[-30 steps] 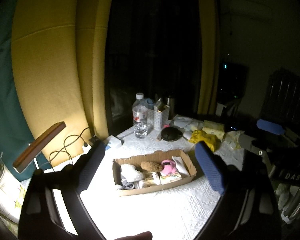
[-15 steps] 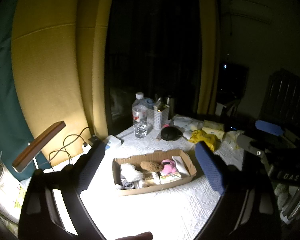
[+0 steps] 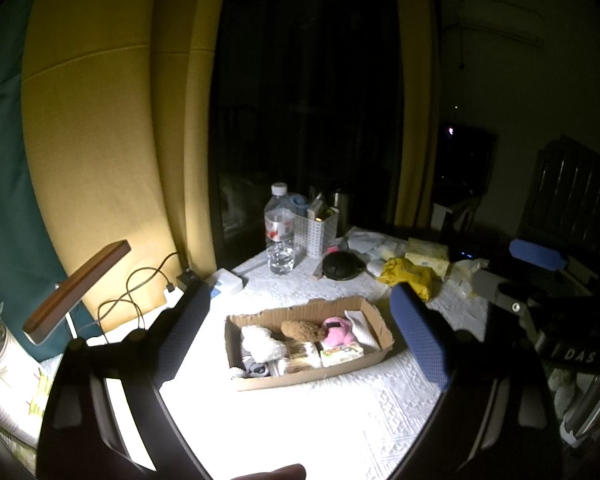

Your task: Organize soft objects

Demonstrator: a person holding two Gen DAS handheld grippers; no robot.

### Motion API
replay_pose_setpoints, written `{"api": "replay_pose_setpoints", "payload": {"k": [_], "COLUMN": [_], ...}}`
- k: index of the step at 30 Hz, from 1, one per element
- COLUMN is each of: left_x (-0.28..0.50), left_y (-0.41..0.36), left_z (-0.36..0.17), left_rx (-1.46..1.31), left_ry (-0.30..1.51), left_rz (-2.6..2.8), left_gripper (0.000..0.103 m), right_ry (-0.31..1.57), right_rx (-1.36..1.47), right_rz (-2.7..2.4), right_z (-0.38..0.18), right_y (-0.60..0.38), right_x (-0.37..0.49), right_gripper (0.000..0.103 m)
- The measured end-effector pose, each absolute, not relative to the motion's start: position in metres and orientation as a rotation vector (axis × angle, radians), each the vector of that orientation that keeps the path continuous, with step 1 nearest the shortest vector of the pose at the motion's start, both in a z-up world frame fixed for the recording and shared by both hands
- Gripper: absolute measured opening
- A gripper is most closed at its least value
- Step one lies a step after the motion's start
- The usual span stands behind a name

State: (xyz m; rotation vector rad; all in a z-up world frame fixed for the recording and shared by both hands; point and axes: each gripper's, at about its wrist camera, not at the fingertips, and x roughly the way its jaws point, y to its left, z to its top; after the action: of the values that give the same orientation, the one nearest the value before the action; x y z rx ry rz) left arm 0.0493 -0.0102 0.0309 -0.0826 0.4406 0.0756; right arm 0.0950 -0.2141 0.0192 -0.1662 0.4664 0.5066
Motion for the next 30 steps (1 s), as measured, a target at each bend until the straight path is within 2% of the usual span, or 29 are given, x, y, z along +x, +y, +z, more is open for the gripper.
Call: {"api": "replay_pose_setpoints", "payload": {"k": [30], "left_x": [0.0496], "left_y": [-0.0113], "left_z": [0.0288], "left_rx": [-0.077], "left_ry": [0.440], "left_rz": [0.070], "left_gripper": [0.093], "right_ry": [0.471], "right_rx": [-0.166], "right_rz": [0.509], "right_z": [0.0183], "right_y": [-0.2142], "right_x": [0.0971], "right_gripper": [0.082]}}
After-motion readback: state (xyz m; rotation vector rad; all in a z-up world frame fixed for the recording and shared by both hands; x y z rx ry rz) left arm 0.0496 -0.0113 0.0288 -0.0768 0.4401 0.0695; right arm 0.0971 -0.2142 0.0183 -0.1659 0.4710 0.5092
